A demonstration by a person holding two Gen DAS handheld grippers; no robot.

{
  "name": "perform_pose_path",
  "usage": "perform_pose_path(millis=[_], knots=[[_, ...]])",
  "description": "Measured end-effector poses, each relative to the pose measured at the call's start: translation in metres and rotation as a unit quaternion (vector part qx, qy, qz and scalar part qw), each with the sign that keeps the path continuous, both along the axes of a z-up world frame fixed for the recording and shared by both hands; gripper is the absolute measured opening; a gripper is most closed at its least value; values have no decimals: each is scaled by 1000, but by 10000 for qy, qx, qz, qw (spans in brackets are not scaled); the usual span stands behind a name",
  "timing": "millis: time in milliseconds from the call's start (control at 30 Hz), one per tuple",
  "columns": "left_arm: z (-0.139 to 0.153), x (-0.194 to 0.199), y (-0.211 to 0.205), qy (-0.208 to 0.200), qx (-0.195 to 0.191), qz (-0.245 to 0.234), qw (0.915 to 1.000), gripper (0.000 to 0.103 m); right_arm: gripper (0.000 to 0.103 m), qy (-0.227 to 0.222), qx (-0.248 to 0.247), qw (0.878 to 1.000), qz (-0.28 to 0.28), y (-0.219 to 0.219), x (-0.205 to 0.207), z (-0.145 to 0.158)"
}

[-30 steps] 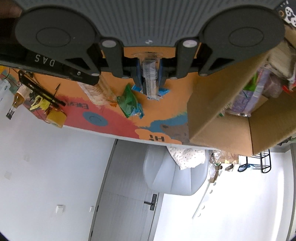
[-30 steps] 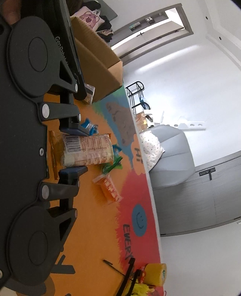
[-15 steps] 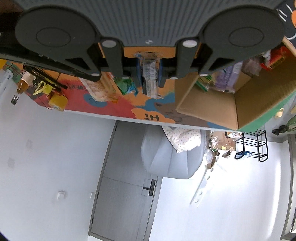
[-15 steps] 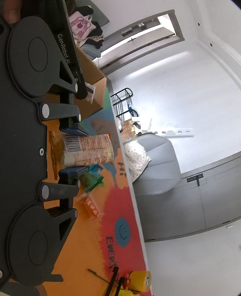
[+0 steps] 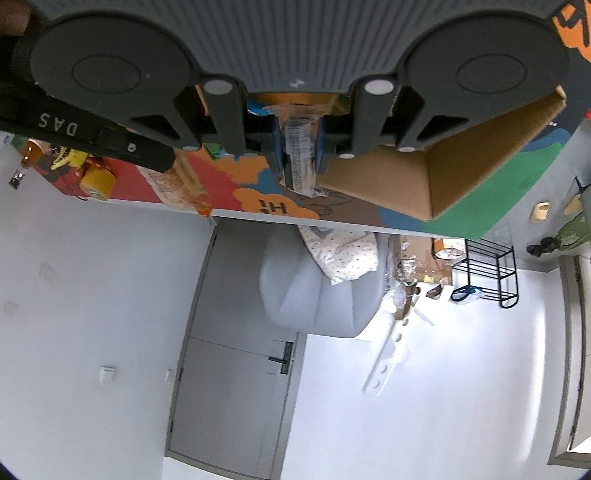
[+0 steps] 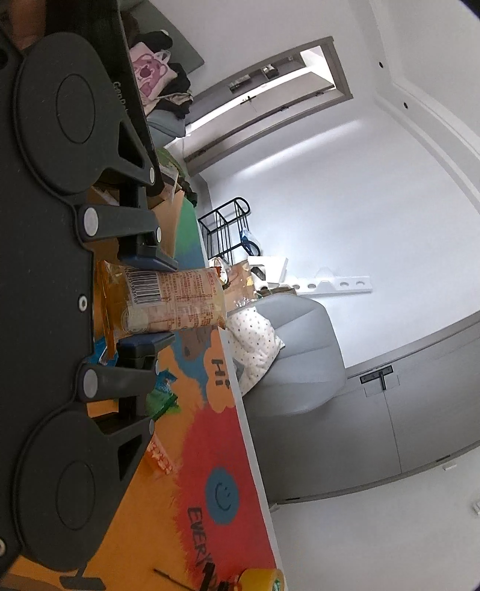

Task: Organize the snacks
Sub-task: 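Carry the clear-wrapped bar and bread pack over the box with both tools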

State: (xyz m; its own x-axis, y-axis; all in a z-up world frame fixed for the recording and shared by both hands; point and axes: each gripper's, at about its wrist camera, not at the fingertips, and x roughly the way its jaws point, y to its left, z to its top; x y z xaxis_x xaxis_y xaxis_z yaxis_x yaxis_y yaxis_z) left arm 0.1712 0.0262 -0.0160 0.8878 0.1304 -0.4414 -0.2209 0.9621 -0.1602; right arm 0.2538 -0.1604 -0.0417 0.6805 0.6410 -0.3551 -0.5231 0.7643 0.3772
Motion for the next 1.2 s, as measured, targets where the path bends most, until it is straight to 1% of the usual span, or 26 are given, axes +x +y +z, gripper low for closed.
perform_pose_path(millis=[267, 633, 800, 867, 900, 933, 967, 1067, 1200], knots=[[2, 2, 30, 120, -67, 210, 9997, 17, 33, 34, -85, 9997, 206, 28, 5, 2], [7, 0, 81, 91, -195, 583, 9981, 17, 33, -32, -238, 9981, 568, 71, 5, 10], [3, 3, 94, 108, -302, 700, 9970, 18, 33, -46, -312, 9972, 684, 87, 4, 13], [1, 3, 99, 138, -380, 787, 9961, 26, 33, -47, -340, 9967, 738, 92, 4, 13], [0, 4, 102, 179, -428, 802, 9957, 29, 33, -46, -344, 9965, 762, 94, 3, 13], [-1, 3, 104, 182, -468, 797, 9956, 34, 33, -42, -351, 9963, 785, 96, 3, 13], [-1, 2, 104, 155, -476, 790, 9956, 39, 33, -35, -361, 9961, 805, 98, 3, 13], [2, -5, 108, 84, -410, 888, 9952, 48, 33, 11, -388, 9954, 879, 107, 4, 12], [6, -13, 115, 25, -438, 982, 9942, 52, 33, 64, -365, 9943, 1000, 120, 5, 14]])
